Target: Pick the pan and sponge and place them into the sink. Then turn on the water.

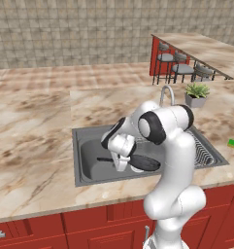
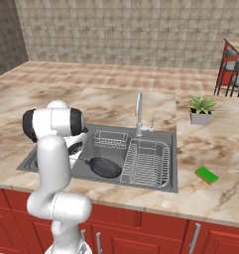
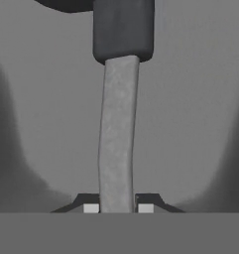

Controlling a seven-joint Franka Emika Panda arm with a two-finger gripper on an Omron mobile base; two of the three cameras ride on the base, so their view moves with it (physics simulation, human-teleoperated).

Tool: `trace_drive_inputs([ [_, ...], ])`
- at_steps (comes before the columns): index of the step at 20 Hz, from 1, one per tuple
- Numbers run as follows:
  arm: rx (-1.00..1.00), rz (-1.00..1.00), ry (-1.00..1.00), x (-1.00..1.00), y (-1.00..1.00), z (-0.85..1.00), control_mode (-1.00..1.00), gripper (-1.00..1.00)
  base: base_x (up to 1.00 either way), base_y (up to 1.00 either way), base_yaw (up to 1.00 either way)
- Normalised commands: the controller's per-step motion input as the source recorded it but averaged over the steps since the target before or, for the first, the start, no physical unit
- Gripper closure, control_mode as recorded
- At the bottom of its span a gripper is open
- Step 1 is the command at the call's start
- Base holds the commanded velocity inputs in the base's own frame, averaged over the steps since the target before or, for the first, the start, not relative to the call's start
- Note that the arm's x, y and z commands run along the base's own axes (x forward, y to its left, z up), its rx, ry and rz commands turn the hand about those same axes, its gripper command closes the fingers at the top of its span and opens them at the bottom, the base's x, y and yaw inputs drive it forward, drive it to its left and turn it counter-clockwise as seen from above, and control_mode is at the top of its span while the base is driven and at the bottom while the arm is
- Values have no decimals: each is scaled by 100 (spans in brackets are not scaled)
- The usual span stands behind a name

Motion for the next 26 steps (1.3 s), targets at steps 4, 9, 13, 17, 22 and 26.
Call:
trace_drive_inputs([
  [4,-1,0,0,37,7,-27,-100,100,0,0,0],
  [9,-1,0,0,42,3,-24,-100,100,0,0,0],
  [13,-1,0,0,49,1,-16,-100,100,0,0,0],
  [17,0,0,1,52,2,-20,-100,100,0,0,0],
  [22,1,1,3,48,4,-23,-100,100,0,0,0],
  [26,0,3,4,46,2,-15,-100,100,0,0,0],
])
